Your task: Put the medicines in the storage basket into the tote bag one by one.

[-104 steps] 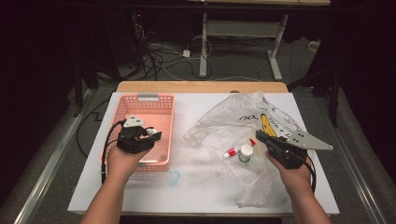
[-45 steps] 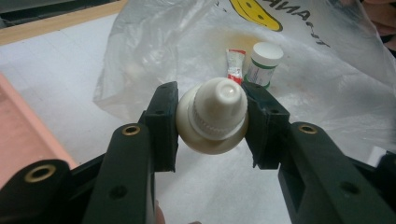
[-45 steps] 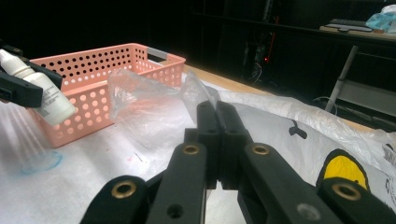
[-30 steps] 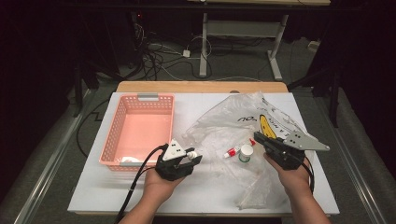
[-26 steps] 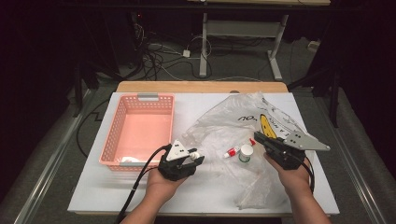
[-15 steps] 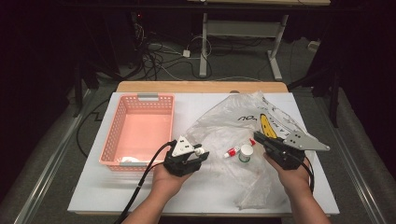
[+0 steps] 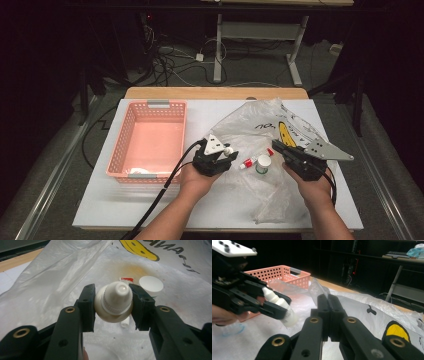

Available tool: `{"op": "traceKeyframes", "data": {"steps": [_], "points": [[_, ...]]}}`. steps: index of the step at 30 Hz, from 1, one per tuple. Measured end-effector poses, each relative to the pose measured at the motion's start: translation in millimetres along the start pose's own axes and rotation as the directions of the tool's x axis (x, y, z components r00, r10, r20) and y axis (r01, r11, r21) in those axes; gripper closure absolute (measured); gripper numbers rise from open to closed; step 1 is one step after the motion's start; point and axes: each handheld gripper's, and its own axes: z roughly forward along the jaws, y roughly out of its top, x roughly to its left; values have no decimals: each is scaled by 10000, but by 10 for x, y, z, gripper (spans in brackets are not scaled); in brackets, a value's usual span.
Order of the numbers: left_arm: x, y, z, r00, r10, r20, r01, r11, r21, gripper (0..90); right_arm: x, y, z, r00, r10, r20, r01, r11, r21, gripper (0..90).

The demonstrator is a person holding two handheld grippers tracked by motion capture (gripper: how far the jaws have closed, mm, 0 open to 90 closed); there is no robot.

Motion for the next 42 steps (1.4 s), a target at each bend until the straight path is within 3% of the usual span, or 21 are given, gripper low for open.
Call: {"op": "traceKeyframes", "data": {"steps": [12, 21, 27, 34, 38, 42], "points": [[-41, 123, 517, 9997, 189, -177, -182, 9989, 436, 576, -14, -8, 46, 9999, 117, -11, -117, 9999, 26, 900], [-29, 159, 845, 9998, -124, -131, 131, 9986, 503, 575, -51, -21, 34, 9998, 216, 21, -216, 9998, 11, 900], [-33, 177, 1006, 9999, -106, -118, 114, 9973, 725, 575, -59, -20, 19, 9997, 254, 28, -254, 9997, -62, 900], [20, 169, 1103, 9990, -409, -182, 424, 9951, 898, 569, -66, -31, 18, 9997, 263, -6, -263, 9997, -23, 900], [23, 193, 1076, 9985, -502, -205, 516, 9958, 752, 473, -59, -26, 8, 9996, 271, -13, -271, 9996, -45, 900], [-37, 214, 956, 9998, -141, -145, 154, 9957, 911, 396, -57, -19, -1, 9997, 225, -23, -225, 9997, -62, 900]]}}
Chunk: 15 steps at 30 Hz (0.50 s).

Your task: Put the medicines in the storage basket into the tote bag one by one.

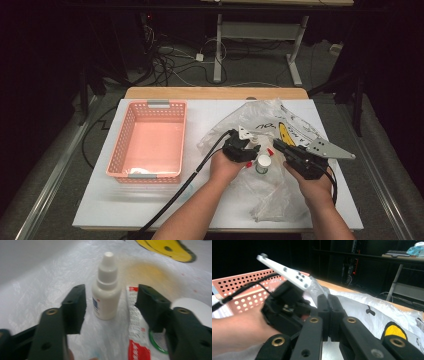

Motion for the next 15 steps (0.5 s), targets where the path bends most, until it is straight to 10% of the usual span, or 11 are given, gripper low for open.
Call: {"op": "traceKeyframes", "data": {"steps": [15], "points": [[-114, -727, -778, 9967, 429, 687, -447, 9987, 237, 338, 17, -6, -25, 9999, -125, 18, 125, 9998, 145, 900]]}}
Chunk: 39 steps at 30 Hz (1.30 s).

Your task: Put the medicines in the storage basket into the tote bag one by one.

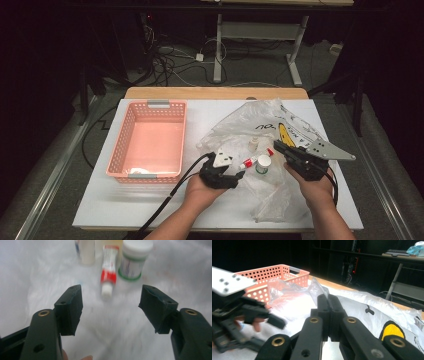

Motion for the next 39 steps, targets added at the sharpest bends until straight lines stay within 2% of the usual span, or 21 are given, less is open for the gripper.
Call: {"op": "traceKeyframes", "data": {"steps": [2, 4, 6, 8, 9, 10, 11, 12, 13, 15, 19, 23, 27, 35, 39], "points": [[2, -91, -22, 9998, 20, -205, -12, 9991, 424, 266, 7, 5, -1, 10000, -34, -1, 34, 10000, 5, 900], [24, -139, 18, 9991, -139, -389, 179, 9945, 1029, 164, 15, 10, -2, 10000, -63, -2, 63, 10000, 8, 900], [55, -115, 79, 9975, -463, -538, 539, 9870, 1511, 72, 21, 9, 0, 10000, -72, 20, 72, 10000, 33, 900], [86, -55, 143, 9958, -689, -603, 770, 9863, 1456, 27, 32, 3, 8, 10000, -85, 15, 85, 9999, 76, 900], [113, -10, 214, 9949, -864, -524, 938, 9824, 1614, 23, 35, 2, 9, 10000, -71, 0, 71, 9999, 96, 900], [127, 23, 278, 9943, -973, -434, 1040, 9746, 1984, 24, 36, 0, 12, 10000, -88, 14, 88, 9999, 108, 900], [117, 45, 305, 9954, -819, -506, 905, 9752, 2019, 0, 35, -1, 12, 10000, -87, 18, 87, 9999, 108, 900], [90, 68, 341, 9953, -549, -802, 709, 9746, 2123, 23, 34, -1, 12, 10000, -75, 13, 75, 9999, 104, 900], [73, 82, 356, 9954, -512, -807, 667, 9767, 2040, 54, 30, -2, 13, 10000, -77, 14, 77, 9999, 88, 900], [48, 81, 351, 9951, -453, -882, 604, 9823, 1775, 197, 26, -6, 15, 10000, -91, 25, 91, 9999, 118, 900], [-23, 62, 326, 9973, -386, -629, 481, 9864, 1572, 439, 29, -13, 25, 10000, -46, -15, 46, 9999, 143, 900], [-69, 47, 316, 9994, -78, -343, 128, 9892, 1463, 659, 38, -9, 22, 10000, -56, -8, 56, 9999, 155, 900], [-63, 43, 313, 10000, -80, -42, 85, 9893, 1455, 865, 33, -6, 12, 10000, -51, 11, 51, 9999, 90, 900], [-59, 19, 271, 10000, -85, -7, 86, 9931, 1171, 887, 32, -25, -3, 10000, 61, 9, -61, 10000, 77, 900], [-38, -15, 194, 9997, -215, 103, 211, 9991, 366, 888, 11, -31, -10, 10000, 87, 21, -87, 10000, -5, 900]]}}
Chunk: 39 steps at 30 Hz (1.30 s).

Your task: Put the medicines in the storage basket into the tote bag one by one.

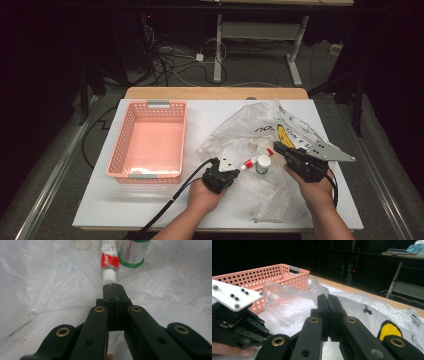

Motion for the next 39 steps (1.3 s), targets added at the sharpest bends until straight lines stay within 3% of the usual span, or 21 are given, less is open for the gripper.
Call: {"op": "traceKeyframes", "data": {"steps": [7, 9, 11, 13, 14, 15, 16, 18, 19, 22, 25, 30, 34, 39], "points": [[7, -28, -162, 9996, -46, 283, 79, 9929, -1183, 887, -22, 1, -11, 10000, 14, 55, -14, 10000, 8, 900], [-2, 2, -248, 9998, 138, 110, -118, 9859, -1671, 886, -22, 2, -14, 10000, 2, 61, -2, 10000, 2, 900], [7, 16, -251, 9998, 199, -79, -209, 9877, -1551, 884, -21, 0, -11, 10000, 11, 48, -11, 10000, 15, 900], [29, 2, -210, 9998, 135, -133, -149, 9935, -1125, 875, -19, -8, 0, 10000, 15, 34, -15, 10000, 56, 900], [42, -5, -186, 9999, 94, 34, -91, 9959, -895, 785, -15, -11, 5, 10000, 13, 17, -13, 10000, 79, 900], [45, -14, -151, 9998, 49, 196, -38, 9983, -575, 612, -10, -13, 8, 10000, -32, -11, 32, 9999, 104, 900], [39, -18, -124, 9999, 103, 69, -101, 9994, -327, 437, -3, -12, 11, 10000, -80, -25, 81, 9999, 123, 900], [41, -12, -21, 9998, 108, -179, -92, 9961, 875, 207, 6, -10, 16, 10000, -71, -42, 72, 9999, 123, 900], [46, -10, 15, 9998, 184, -28, -179, 9912, 1315, 228, 9, -9, 19, 10000, -88, -46, 89, 9999, 127, 900], [-27, -27, 8, 9958, 885, 223, -904, 9896, 1115, 551, 20, -12, 24, 9999, -114, -59, 114, 9998, 163, 900], [-42, -33, 0, 9967, 804, 118, -812, 9906, 1099, 853, 22, -9, 19, 10000, -78, -45, 79, 9999, 151, 900], [-98, -56, -21, 9917, 1270, -179, -1249, 9882, 887, 882, 17, -12, 5, 9999, -144, -12, 144, 9999, 94, 900], [-94, -88, -115, 9928, 1120, -427, -1125, 9936, -77, 881, 27, 0, -9, 9999, -113, 82, 113, 9999, -47, 900], [-146, -34, -197, 9897, 1204, -773, -1297, 9830, -1299, 881, 35, 12, -3, 9997, -80, 220, 84, 9998, -161, 900]]}}
